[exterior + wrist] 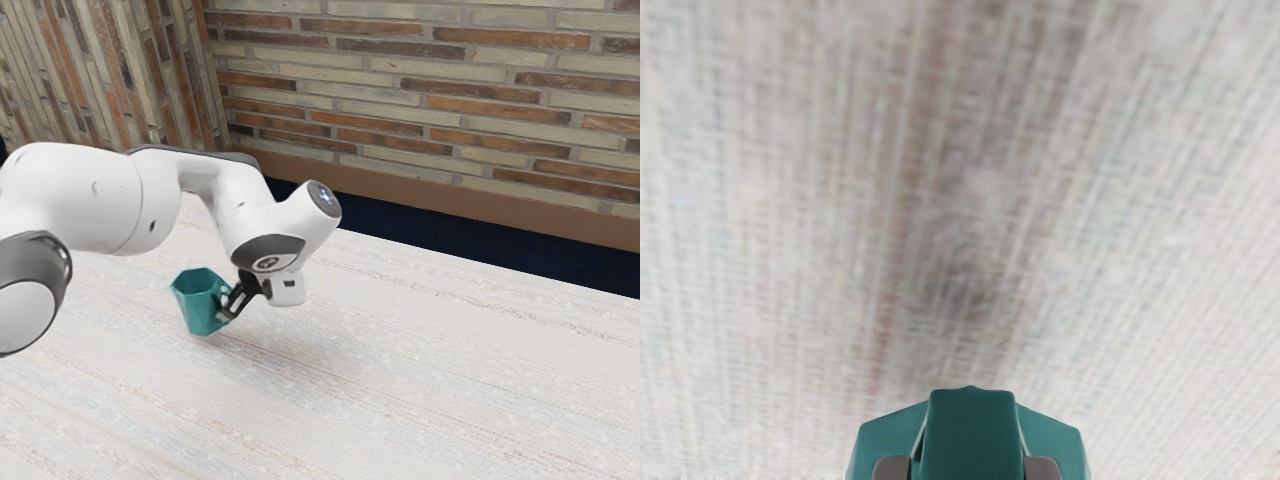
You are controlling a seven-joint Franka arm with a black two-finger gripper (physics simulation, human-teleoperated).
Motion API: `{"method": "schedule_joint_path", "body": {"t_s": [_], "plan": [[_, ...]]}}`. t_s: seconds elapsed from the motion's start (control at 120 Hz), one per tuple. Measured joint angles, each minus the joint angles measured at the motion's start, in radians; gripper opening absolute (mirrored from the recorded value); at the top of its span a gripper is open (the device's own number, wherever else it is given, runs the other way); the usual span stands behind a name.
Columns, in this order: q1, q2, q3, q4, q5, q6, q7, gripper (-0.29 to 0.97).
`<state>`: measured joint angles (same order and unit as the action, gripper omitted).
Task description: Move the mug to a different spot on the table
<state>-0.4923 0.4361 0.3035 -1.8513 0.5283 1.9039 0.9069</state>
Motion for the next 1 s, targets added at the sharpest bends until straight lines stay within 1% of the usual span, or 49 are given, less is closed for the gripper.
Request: {"method": "schedule_joint_path", "body": {"t_s": [0.3,0.6,0.85,1.0], "plan": [[-0.052,-0.002,-0.003,0.029,0.014,-0.050,-0.056,0.01],[-0.078,0.027,-0.006,0.050,0.013,-0.054,-0.096,0.02],[-0.078,0.044,-0.008,0.061,0.010,-0.004,-0.122,0.02],[-0.077,0.074,-0.008,0.062,0.007,0.029,-0.133,0.02]]}}
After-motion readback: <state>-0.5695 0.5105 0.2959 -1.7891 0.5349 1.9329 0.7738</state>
